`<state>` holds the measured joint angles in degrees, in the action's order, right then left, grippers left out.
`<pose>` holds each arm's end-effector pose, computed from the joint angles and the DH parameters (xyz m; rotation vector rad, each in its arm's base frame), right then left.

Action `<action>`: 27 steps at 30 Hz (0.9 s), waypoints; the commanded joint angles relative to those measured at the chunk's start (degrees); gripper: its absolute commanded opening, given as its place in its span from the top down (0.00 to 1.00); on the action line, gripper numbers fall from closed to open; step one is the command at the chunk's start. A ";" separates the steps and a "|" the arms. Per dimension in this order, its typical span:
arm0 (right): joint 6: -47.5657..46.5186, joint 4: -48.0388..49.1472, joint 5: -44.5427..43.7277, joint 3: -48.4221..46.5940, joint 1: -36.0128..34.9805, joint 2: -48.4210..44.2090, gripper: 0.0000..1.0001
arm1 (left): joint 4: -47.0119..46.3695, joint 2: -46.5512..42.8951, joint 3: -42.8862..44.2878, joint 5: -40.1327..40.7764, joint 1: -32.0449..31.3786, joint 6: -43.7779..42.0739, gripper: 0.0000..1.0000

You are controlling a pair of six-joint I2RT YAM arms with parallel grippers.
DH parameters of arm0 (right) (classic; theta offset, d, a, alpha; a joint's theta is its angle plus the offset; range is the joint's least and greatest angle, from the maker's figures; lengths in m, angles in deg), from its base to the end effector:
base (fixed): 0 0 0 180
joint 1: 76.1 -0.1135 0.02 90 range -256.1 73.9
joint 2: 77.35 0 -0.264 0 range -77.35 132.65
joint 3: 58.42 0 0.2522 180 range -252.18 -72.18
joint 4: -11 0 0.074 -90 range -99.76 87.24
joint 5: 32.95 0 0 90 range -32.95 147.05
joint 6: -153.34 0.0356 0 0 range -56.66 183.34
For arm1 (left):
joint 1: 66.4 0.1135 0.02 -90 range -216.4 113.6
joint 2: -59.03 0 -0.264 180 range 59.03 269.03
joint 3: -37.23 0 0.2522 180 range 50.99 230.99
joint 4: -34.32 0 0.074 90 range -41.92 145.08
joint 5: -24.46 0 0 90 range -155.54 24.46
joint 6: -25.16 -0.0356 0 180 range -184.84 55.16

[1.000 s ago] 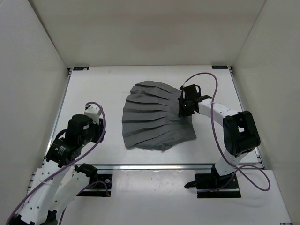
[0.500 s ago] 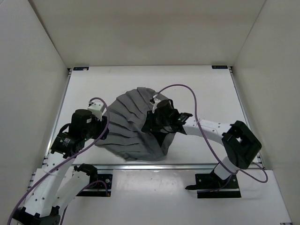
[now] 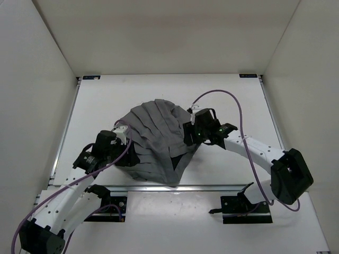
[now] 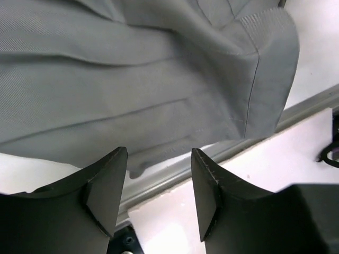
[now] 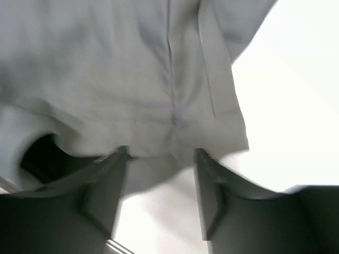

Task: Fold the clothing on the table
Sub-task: Flatten the skirt out

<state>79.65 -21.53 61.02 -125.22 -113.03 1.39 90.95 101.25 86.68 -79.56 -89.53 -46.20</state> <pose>0.2330 0.1782 0.2435 -0.4656 2.3635 0.5275 0.1302 -0.0650 0.2402 0.2111 2.4884 -0.6156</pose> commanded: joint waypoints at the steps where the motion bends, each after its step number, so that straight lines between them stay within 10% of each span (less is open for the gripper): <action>1: -8.75 -2.77 -3.08 1.62 -1.39 1.94 0.45 | -4.37 -1.26 -1.05 -3.64 -0.25 3.77 0.38; 14: -10.16 2.49 -13.63 -0.76 -7.02 15.30 0.41 | -4.56 -2.67 -2.37 -3.21 -0.24 4.92 0.38; 27: -8.85 12.08 -4.41 5.31 -3.07 8.89 0.42 | -4.73 -2.58 -2.90 -3.29 -0.42 5.01 0.38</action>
<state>70.58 -14.71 54.75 -121.07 -116.68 13.74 86.99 99.30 84.21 -81.92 -89.80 -41.31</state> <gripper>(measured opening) 0.579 0.623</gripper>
